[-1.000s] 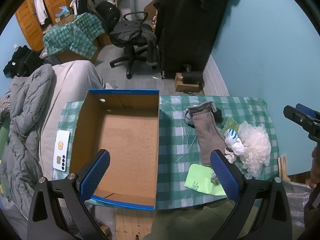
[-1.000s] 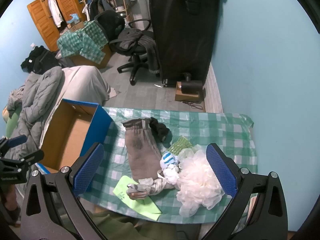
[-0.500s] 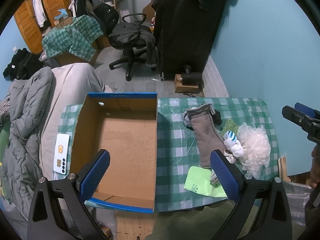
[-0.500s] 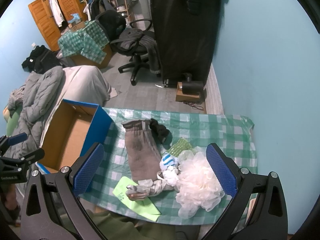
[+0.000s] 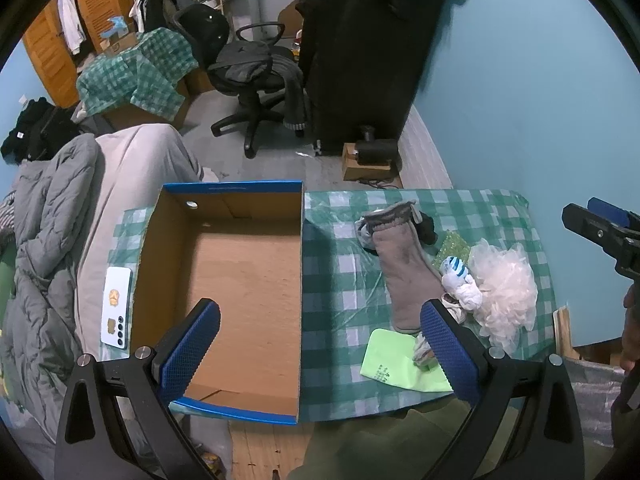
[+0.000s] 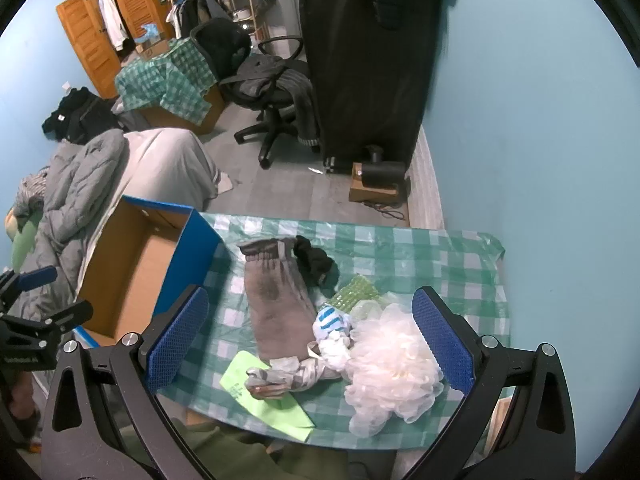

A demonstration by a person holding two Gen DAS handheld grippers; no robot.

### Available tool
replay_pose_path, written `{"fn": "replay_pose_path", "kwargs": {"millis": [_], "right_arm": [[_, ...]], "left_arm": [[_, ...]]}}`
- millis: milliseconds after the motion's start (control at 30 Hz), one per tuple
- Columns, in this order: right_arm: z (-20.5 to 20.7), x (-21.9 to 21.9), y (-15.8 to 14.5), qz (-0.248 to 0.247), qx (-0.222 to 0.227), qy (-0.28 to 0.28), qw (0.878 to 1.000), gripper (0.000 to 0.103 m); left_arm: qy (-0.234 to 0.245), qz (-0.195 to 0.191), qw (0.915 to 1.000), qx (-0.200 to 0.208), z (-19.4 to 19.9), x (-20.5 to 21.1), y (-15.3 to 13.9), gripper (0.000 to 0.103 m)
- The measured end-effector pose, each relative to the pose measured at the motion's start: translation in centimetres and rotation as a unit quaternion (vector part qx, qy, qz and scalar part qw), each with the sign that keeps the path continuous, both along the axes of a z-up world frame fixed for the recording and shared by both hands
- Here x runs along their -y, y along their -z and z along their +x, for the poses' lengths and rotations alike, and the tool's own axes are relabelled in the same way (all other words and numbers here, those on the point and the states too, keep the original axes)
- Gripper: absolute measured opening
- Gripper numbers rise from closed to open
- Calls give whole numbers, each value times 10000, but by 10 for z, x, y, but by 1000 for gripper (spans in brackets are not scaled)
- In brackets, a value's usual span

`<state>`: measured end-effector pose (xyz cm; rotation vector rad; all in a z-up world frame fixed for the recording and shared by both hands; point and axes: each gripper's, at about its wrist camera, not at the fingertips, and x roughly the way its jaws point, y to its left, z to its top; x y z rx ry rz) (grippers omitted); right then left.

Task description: Organize soft objects

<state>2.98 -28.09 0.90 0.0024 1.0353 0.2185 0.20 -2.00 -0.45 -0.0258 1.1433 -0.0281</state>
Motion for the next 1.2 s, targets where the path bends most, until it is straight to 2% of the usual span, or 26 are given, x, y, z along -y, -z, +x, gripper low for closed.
{"fn": "replay_pose_path", "kwargs": {"millis": [567,900,1200], "right_arm": [[0,8,-1,-14,-37,22,10000,101],[3,38,22,-109,-240,81,9996,101],[9,60,48,-214,-530,81,9983,101]], "left_arm": [[64,-58,10000,1,5,12,1,101],[231,-60,9995,-197,18,32,16,101],[392,-63,9984,-412,31,50,42,101]]}}
